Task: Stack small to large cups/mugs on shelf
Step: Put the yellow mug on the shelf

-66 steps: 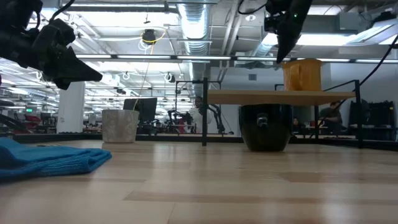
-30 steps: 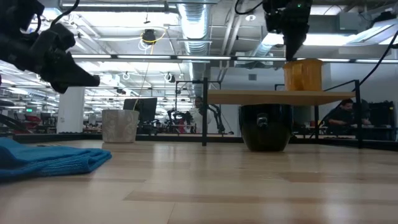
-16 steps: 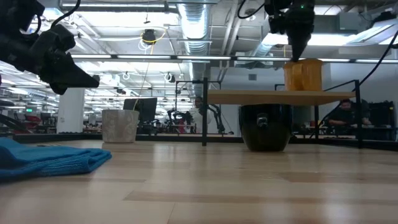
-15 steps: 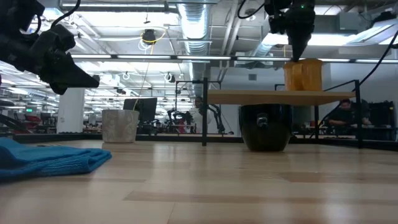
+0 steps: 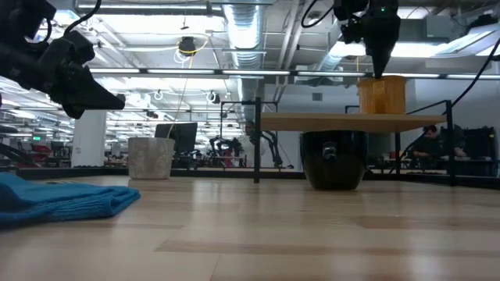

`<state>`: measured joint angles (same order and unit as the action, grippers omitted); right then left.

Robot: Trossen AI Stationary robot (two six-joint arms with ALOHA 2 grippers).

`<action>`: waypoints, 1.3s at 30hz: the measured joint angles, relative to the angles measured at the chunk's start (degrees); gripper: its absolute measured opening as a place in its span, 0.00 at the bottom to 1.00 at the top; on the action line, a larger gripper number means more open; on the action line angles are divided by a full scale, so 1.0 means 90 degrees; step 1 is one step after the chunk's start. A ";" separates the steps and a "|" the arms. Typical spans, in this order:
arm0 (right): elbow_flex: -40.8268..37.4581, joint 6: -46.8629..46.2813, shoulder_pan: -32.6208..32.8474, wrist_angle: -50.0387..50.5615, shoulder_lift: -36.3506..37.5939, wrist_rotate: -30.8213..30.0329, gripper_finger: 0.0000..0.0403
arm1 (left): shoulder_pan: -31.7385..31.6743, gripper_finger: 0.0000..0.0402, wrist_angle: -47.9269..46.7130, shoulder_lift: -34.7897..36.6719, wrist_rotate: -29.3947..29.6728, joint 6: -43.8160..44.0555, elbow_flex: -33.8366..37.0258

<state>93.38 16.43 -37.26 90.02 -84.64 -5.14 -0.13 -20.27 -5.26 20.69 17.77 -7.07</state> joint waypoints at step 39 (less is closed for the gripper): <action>-0.0418 0.0169 0.0194 -0.0764 -0.0007 0.0378 0.23 | -0.0001 0.00 0.0000 0.0000 -0.0253 0.0011 0.0000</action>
<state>89.62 17.95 -35.51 83.14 -84.71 -1.74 -0.14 -20.27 -5.26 18.41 17.87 -7.07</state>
